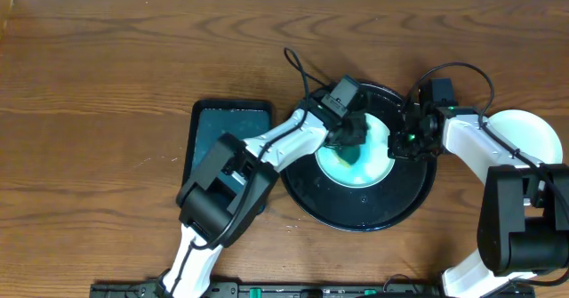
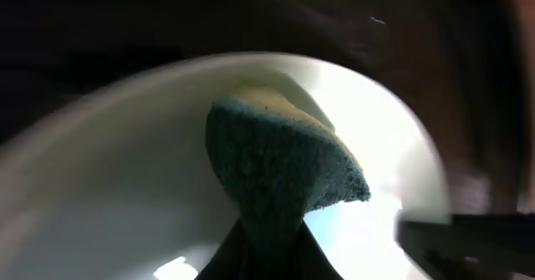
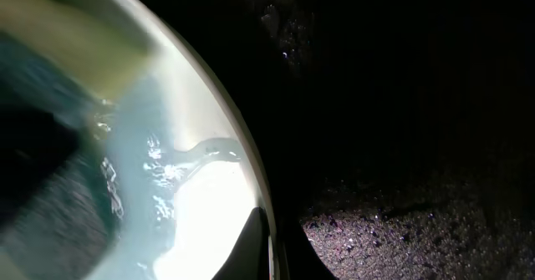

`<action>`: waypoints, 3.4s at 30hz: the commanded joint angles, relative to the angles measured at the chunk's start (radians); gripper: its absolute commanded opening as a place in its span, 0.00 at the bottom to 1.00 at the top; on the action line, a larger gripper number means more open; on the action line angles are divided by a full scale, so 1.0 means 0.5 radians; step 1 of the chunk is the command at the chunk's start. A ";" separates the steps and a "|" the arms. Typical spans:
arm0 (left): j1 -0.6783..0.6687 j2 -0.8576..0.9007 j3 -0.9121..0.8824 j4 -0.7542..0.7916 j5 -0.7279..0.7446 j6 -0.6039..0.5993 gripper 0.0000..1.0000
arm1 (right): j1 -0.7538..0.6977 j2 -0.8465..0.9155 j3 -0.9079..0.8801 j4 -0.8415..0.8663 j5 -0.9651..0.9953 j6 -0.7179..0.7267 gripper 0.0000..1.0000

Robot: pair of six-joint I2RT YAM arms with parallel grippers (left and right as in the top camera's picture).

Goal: Clean dirty plates on tray and stack at the side
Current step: 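Scrub the last pale blue plate with the sponge in the left gripper, then return the sponge to the water tray and release it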

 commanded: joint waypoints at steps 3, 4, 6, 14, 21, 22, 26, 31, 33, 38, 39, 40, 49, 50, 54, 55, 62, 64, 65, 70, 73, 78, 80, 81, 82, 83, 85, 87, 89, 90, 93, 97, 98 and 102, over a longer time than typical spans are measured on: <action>-0.197 0.112 -0.041 0.049 0.258 -0.117 0.08 | 0.033 0.085 -0.031 -0.011 0.159 -0.057 0.01; -0.209 0.119 -0.041 0.048 0.257 -0.115 0.08 | 0.032 0.085 -0.031 -0.011 0.159 -0.058 0.01; -0.206 0.136 -0.045 0.045 0.257 -0.115 0.08 | 0.031 0.085 -0.031 -0.020 0.159 -0.058 0.01; -0.066 0.154 -0.045 -0.461 -0.348 -0.042 0.07 | 0.033 0.085 -0.031 -0.027 0.159 -0.058 0.01; 0.030 0.153 -0.041 -0.742 -1.321 0.177 0.08 | 0.032 0.085 -0.031 -0.027 0.159 -0.058 0.01; 0.030 0.153 -0.039 -0.749 -1.433 0.211 0.07 | 0.032 0.085 -0.031 -0.027 0.159 -0.058 0.01; -0.006 0.153 -0.021 -0.762 -1.738 0.410 0.07 | 0.032 0.085 -0.031 -0.027 0.160 -0.059 0.01; -0.084 0.147 0.066 -0.824 -1.946 0.544 0.08 | 0.033 0.085 -0.031 -0.027 0.160 -0.058 0.01; -0.113 0.128 0.111 -0.858 -1.958 0.593 0.08 | 0.032 0.085 -0.031 -0.027 0.159 -0.058 0.01; -0.143 0.019 0.261 -1.056 -1.902 0.417 0.08 | 0.027 0.085 -0.031 -0.034 0.161 -0.057 0.01; -0.136 -0.015 0.277 -1.086 -1.870 0.370 0.08 | 0.027 0.085 -0.031 -0.036 0.160 -0.058 0.01; -0.125 -0.063 0.288 -1.113 -1.823 0.336 0.10 | 0.027 0.085 -0.031 -0.040 0.161 -0.058 0.01; 0.232 -0.665 0.278 -1.447 -1.232 0.320 0.29 | 0.028 -0.062 -0.026 -0.063 0.166 -0.060 0.01; 0.295 -0.692 0.272 -1.489 -1.193 0.320 0.31 | 0.031 -0.099 -0.022 -0.068 0.166 -0.062 0.01; 0.535 -0.706 0.188 -1.553 -0.916 0.377 0.31 | 0.058 -0.319 -0.013 -0.069 0.225 -0.127 0.01; 0.577 -0.706 0.156 -1.547 -0.850 0.397 0.31 | 0.073 -0.381 -0.012 -0.072 0.266 -0.127 0.01; 0.866 -0.706 -0.204 -1.404 -0.531 0.550 0.31 | 0.280 -0.732 -0.012 -0.163 0.628 -0.127 0.01; 0.913 -0.706 -0.259 -1.386 -0.518 0.555 0.33 | 0.307 -0.748 -0.012 -0.175 0.594 -0.127 0.01; 0.938 -0.706 -0.276 -1.387 -0.518 0.556 0.36 | 0.302 -0.731 -0.017 -0.175 0.563 -0.127 0.01; 0.951 -0.715 -0.278 -1.382 -0.455 0.578 0.52 | 0.182 -0.542 -0.020 -0.128 0.332 -0.166 0.27; 0.949 -0.764 -0.278 -1.389 -0.346 0.622 0.56 | 0.079 -0.379 -0.020 -0.073 -0.005 -0.237 0.33; 0.950 -0.986 -0.278 -1.419 -0.340 0.632 0.66 | -0.015 -0.150 -0.019 0.007 -0.163 -0.278 0.38; 0.950 -1.135 -0.278 -1.419 -0.343 0.682 0.72 | -0.027 -0.067 -0.019 0.051 -0.169 -0.287 0.35; 0.950 -1.170 -0.278 -1.418 -0.343 0.694 0.73 | -0.027 -0.047 -0.019 0.074 -0.169 -0.290 0.33; 0.950 -1.205 -0.278 -1.419 -0.342 0.705 0.75 | -0.027 -0.037 -0.019 0.095 -0.169 -0.290 0.31; 0.950 -1.227 -0.278 -1.419 -0.342 0.704 0.76 | -0.024 -0.026 -0.019 0.121 -0.170 -0.285 0.28; 0.949 -1.249 -0.278 -1.420 -0.342 0.704 0.77 | -0.015 -0.021 -0.020 0.152 -0.170 -0.283 0.21; 0.950 -1.247 -0.278 -1.420 -0.341 0.704 0.78 | 0.003 -0.014 -0.020 0.179 -0.169 -0.284 0.20; 0.950 -1.243 -0.278 -1.420 -0.341 0.704 0.81 | 0.011 0.003 -0.020 0.196 -0.146 -0.284 0.04; 0.950 -1.243 -0.278 -1.420 -0.341 0.704 0.81 | 0.011 0.011 -0.020 0.204 -0.146 -0.284 0.01; 0.950 -1.243 -0.278 -1.420 -0.341 0.704 0.82 | 0.010 0.023 -0.020 0.224 -0.146 -0.285 0.01; 0.950 -1.243 -0.278 -1.419 -0.341 0.704 0.81 | 0.011 -0.066 -0.015 0.203 -0.087 -0.284 0.01; 0.950 -1.243 -0.278 -1.420 -0.341 0.704 0.82 | 0.013 -0.111 -0.015 0.198 -0.047 -0.284 0.01; 0.950 -1.243 -0.278 -1.419 -0.341 0.704 0.81 | 0.042 -0.325 -0.015 0.185 0.092 -0.285 0.01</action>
